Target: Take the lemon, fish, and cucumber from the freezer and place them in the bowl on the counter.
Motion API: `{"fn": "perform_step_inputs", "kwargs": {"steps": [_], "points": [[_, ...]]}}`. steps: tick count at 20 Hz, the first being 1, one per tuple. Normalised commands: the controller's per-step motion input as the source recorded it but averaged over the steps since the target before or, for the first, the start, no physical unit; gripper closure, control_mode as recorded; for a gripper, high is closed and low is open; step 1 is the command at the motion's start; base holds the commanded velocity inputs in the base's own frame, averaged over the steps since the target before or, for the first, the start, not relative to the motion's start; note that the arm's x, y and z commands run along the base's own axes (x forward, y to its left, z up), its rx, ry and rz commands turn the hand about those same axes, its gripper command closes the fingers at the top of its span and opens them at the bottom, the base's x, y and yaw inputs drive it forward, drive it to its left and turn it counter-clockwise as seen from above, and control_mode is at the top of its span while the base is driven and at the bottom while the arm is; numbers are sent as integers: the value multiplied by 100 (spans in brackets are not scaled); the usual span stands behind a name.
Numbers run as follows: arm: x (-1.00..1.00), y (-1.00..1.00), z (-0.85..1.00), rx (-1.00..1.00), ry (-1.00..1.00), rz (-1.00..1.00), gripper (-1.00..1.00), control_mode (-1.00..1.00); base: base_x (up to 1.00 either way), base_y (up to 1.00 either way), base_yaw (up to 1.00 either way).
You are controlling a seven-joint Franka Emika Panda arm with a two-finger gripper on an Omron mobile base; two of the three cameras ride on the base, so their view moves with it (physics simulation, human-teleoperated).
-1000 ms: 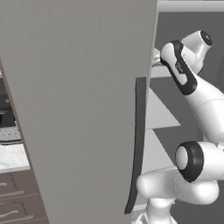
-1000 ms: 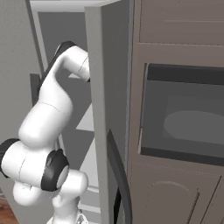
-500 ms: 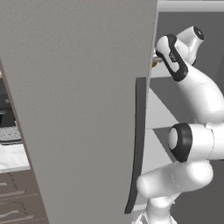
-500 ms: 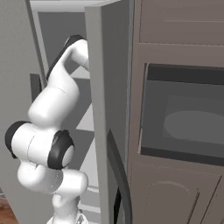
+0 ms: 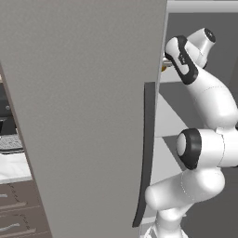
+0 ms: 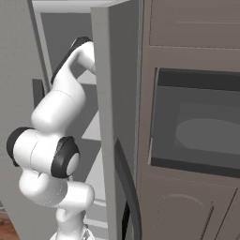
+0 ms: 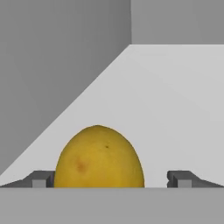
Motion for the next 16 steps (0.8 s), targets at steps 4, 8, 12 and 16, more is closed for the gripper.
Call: {"fn": "perform_step_inputs", "kwargs": {"steps": [4,8,12,16], "points": [[1,0,-14,0,0,1,-100,-100,0,0,0],[2,5,-25,0,0,1,100,-100,0,0,0],[1,2,-18,0,-6,1,100,-100,0,0,0],[1,0,-5,0,-12,2,100,-100,0,0,0]]}}
